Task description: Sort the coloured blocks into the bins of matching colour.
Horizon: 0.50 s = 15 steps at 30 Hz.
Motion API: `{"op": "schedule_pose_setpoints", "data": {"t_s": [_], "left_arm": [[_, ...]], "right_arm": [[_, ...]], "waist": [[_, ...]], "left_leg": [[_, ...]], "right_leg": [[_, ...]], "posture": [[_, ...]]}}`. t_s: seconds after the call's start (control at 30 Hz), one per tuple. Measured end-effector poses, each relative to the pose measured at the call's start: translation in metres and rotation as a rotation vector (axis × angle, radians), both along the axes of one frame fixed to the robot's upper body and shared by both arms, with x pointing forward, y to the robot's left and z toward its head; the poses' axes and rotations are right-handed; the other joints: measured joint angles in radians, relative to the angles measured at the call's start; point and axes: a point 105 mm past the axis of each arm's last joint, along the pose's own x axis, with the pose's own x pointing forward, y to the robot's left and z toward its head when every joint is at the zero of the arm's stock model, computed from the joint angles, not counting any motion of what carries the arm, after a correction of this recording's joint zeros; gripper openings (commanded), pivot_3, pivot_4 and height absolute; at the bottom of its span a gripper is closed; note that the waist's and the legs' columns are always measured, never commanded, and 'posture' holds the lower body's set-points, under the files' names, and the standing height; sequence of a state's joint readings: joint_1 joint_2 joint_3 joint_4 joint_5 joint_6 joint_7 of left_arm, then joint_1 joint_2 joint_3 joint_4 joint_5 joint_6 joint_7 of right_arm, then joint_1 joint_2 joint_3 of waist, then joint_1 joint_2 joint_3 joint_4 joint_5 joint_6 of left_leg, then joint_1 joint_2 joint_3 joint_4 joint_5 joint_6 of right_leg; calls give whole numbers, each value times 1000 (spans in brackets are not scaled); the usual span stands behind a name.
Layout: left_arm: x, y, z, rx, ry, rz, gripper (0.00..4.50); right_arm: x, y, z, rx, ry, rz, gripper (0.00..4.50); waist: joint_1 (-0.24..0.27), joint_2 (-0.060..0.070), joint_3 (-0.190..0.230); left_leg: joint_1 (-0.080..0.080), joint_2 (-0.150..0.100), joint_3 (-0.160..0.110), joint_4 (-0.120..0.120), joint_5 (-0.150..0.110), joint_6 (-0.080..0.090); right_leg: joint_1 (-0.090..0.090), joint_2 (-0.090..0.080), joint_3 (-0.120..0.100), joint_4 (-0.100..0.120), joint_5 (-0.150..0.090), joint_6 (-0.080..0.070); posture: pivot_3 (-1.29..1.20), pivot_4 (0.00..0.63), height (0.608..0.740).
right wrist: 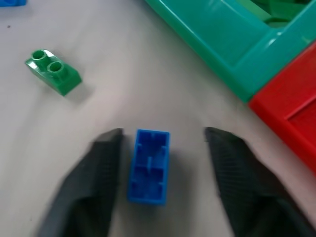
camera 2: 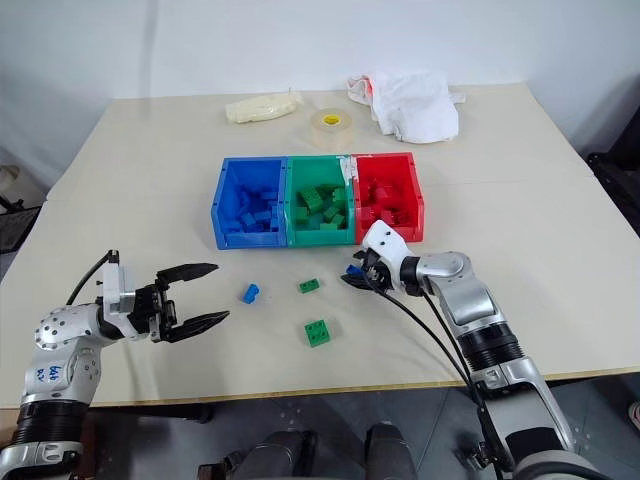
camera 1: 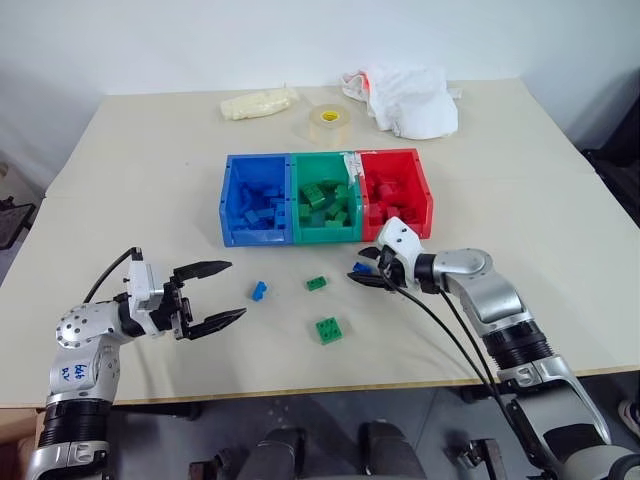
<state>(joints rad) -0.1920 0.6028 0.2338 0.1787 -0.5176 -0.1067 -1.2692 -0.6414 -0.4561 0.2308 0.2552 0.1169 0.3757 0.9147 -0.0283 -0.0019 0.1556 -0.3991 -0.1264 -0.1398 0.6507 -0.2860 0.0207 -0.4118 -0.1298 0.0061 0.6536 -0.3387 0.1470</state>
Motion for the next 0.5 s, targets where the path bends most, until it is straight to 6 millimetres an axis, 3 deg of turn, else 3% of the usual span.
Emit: {"op": "schedule_pose_setpoints", "data": {"t_s": [0.13,0.3,0.43,0.5], "left_arm": [[0,0,1,-1,-2,5,4500],[1,-1,1,-5,-3,7,4500],[5,-4,6,-11,-24,-3,4500],[5,-5,7,-12,-27,-5,4500]], "right_arm": [[-5,-1,-1,-7,-9,5,486],[-12,-7,10,-21,-38,15,476],[-10,1,41,14,-115,46,476],[-3,15,61,44,-160,68,476]], "waist": [[0,0,0],[1,0,0],[-3,0,0],[-8,0,0]], "left_leg": [[0,0,0,0,0,0],[0,0,0,0,0,0],[0,0,1,0,0,0],[1,1,2,-2,0,0]], "right_leg": [[0,0,0,0,0,0],[0,0,0,0,0,0],[0,0,0,0,0,0],[-1,1,0,0,0,0]], "posture": [[0,150,740],[0,150,740],[0,150,740],[0,150,740]]}}
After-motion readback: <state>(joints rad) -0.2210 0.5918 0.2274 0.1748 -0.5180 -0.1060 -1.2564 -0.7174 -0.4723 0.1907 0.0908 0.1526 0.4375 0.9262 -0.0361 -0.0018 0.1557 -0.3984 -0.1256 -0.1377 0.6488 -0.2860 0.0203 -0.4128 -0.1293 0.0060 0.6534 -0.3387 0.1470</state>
